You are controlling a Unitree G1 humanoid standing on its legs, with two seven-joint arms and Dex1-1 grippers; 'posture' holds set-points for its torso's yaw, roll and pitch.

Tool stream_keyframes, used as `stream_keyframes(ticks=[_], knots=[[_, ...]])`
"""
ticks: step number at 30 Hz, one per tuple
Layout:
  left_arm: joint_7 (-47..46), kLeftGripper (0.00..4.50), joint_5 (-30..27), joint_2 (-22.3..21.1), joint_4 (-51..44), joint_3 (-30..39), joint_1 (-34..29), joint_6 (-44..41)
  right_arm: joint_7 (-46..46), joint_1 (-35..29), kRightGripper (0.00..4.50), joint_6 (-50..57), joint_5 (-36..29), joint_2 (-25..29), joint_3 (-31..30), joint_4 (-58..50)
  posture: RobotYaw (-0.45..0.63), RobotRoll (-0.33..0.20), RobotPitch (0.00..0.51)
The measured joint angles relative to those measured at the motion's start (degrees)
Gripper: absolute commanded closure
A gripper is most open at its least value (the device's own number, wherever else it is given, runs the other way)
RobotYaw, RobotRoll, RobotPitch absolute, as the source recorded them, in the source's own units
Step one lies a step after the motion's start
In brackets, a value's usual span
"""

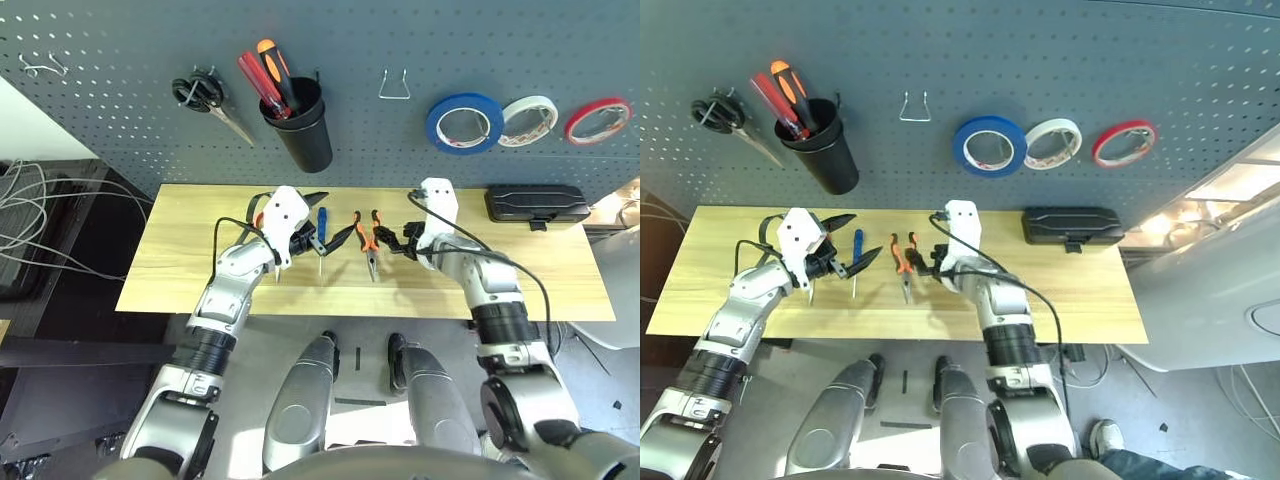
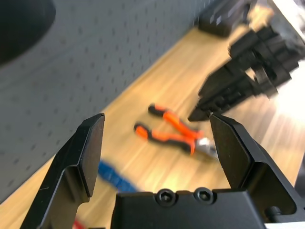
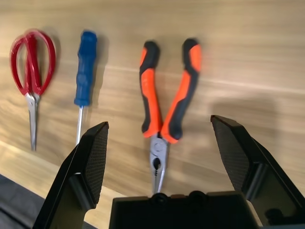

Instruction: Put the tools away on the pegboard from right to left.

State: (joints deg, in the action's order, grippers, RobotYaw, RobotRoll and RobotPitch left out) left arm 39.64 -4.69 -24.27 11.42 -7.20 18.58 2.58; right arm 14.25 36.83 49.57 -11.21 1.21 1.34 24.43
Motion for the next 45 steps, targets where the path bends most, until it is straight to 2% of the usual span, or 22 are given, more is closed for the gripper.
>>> stream_keyframes(ticks=[5,11,21,27,39,45], knots=[[-0.04,0.00,0.63,-0.40,-0.85,-0.03,-1.09,-0.10,-1.42,5.23,0.05,-3.14,3.08,-1.01,-2.61,10.30,0.24,0.000,0.331],[-0.43,0.00,0.71,-0.30,-3.25,-0.17,-2.80,-0.89,-3.67,9.20,0.05,-9.21,6.01,-1.16,-2.91,20.40,0.27,0.000,0.341],[-0.89,0.00,0.74,-0.23,-5.70,-0.27,-4.29,-2.09,-8.38,11.88,0.05,-16.25,7.88,-2.10,-1.74,27.79,0.28,0.000,0.356],[-1.05,0.00,0.73,-0.13,-6.41,-0.39,-5.02,-2.43,-8.80,11.34,0.05,-15.64,8.50,-1.78,-1.64,26.04,0.27,0.000,0.356],[-0.96,0.00,0.70,0.47,-6.45,-0.49,-4.84,-2.41,-7.48,6.19,0.05,-5.09,8.48,-0.17,-1.56,7.89,0.23,0.000,0.354],[-0.79,0.00,0.69,0.75,-6.43,-0.50,-4.29,-2.38,-8.04,5.05,0.05,-2.21,8.44,-0.44,-1.25,5.16,0.24,0.000,0.355]])
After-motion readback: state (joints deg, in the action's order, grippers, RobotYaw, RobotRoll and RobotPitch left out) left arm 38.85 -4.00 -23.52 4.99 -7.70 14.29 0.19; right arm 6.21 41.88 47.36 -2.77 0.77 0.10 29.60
